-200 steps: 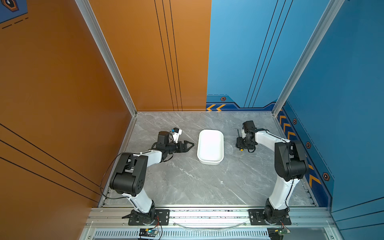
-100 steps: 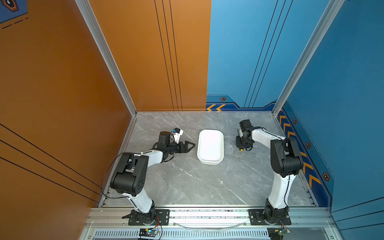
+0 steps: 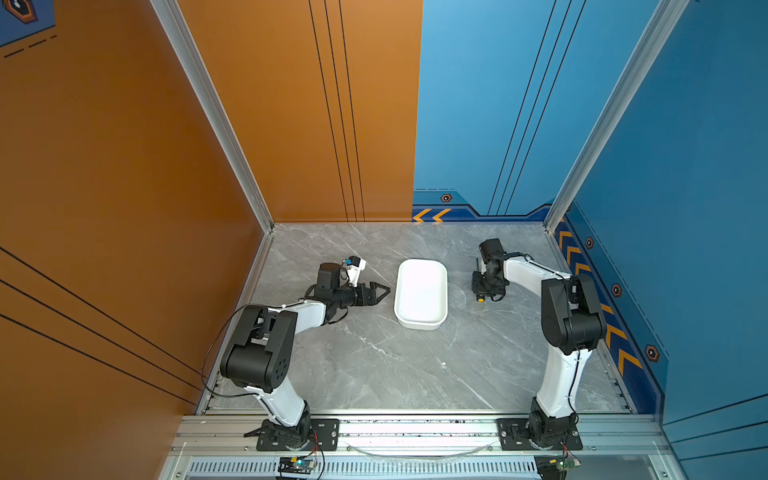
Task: Put the screwdriver in the bin
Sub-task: 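Lift the screwdriver with the right gripper and carry it over the white bin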
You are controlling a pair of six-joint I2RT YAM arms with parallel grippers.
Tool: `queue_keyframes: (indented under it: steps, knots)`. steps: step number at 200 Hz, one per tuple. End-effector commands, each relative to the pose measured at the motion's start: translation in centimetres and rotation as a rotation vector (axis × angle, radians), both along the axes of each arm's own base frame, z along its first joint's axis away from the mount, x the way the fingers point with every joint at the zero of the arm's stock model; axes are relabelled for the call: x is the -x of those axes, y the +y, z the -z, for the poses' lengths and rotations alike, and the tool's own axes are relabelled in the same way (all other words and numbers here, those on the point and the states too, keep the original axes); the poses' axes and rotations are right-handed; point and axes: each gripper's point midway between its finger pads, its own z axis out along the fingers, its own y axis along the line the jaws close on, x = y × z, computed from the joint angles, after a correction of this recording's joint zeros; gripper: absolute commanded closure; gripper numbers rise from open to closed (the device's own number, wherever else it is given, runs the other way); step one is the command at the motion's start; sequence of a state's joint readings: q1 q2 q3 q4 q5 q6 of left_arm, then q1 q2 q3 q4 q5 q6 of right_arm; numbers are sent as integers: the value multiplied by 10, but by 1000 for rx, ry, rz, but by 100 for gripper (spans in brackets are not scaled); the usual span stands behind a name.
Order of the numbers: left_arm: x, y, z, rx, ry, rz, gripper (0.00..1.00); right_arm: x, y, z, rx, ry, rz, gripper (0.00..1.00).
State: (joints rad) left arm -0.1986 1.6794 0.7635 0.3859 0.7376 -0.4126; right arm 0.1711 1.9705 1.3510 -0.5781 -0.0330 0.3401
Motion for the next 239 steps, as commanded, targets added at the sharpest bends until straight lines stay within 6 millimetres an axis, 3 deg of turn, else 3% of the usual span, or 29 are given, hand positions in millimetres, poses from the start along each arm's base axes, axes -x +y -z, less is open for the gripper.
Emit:
queue_keyframes:
  steps: [1, 29, 58, 72, 92, 118, 163, 239]
  knots:
    - [0, 2, -6, 0, -23, -5, 2, 7, 12, -51, -58, -64, 52, 100]
    - [0, 5, -7, 2, -23, -12, 2, 16, 29, -102, -73, -128, 80, 100]
    - [3, 7, -6, 10, -18, -2, 2, 29, 68, -151, -146, -201, 61, 100]
    - [3, 9, -4, 7, -15, -9, 2, 37, 87, -169, -140, -243, 55, 100]
    - [3, 11, -3, 8, -12, -13, 2, 48, 109, -179, -115, -283, 98, 100]
    - [4, 12, -4, 10, -17, -9, 2, 57, 143, -168, -143, -238, 102, 100]
    - [6, 11, -11, 21, -27, -1, 2, 60, 177, -118, -140, -69, 139, 100]
    - [7, 11, -2, 19, -4, 1, 2, 61, 196, -77, -93, 12, 105, 100]
